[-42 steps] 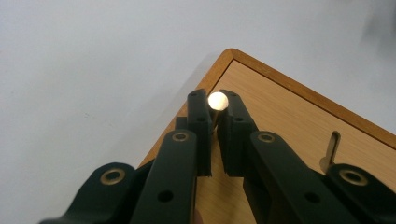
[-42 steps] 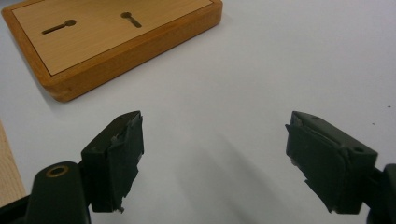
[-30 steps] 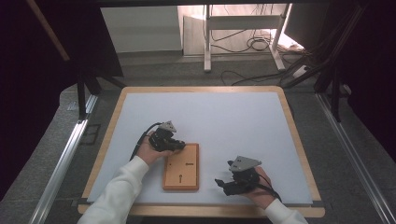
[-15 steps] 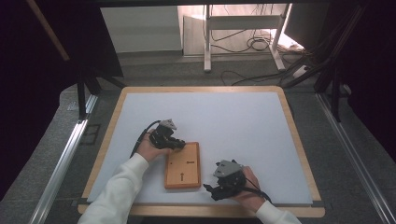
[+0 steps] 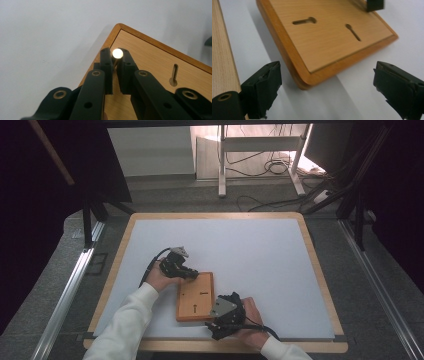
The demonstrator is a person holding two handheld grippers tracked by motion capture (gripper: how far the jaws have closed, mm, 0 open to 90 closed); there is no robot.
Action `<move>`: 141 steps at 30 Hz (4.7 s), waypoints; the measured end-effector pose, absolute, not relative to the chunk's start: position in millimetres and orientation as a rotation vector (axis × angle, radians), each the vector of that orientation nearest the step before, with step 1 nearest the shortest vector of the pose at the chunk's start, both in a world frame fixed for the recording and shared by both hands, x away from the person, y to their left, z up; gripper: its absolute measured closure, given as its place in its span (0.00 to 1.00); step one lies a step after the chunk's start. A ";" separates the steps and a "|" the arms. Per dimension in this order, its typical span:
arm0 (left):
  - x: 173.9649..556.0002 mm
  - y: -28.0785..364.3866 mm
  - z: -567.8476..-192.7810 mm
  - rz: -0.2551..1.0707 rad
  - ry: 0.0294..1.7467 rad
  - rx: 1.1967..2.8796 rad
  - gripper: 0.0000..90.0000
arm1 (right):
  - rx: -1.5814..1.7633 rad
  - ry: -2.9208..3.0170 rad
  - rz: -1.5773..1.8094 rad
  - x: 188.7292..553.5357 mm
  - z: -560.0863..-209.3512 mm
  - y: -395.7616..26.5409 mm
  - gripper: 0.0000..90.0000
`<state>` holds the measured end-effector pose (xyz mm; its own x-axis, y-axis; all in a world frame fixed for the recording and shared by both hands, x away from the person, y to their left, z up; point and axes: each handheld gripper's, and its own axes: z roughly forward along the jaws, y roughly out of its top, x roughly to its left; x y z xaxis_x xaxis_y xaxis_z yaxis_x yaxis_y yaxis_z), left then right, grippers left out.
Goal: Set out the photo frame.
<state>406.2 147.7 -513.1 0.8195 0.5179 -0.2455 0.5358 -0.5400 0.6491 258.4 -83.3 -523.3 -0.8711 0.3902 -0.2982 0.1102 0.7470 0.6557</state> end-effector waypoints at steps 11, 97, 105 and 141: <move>406.8 147.2 -512.8 -0.037 0.776 2.252 0.93 | 0.258 2.439 0.830 252.2 -528.5 -59.3 0.09; 337.2 217.4 -528.4 0.307 0.982 2.129 0.35 | 0.110 2.314 0.844 263.7 -485.1 -66.9 0.55; 338.2 223.1 -529.3 0.305 1.008 2.087 0.36 | 0.080 2.322 0.824 270.3 -472.7 -63.0 0.60; 338.8 222.6 -530.2 0.301 1.010 2.083 0.37 | -0.034 2.469 0.880 303.7 -416.0 -46.1 0.77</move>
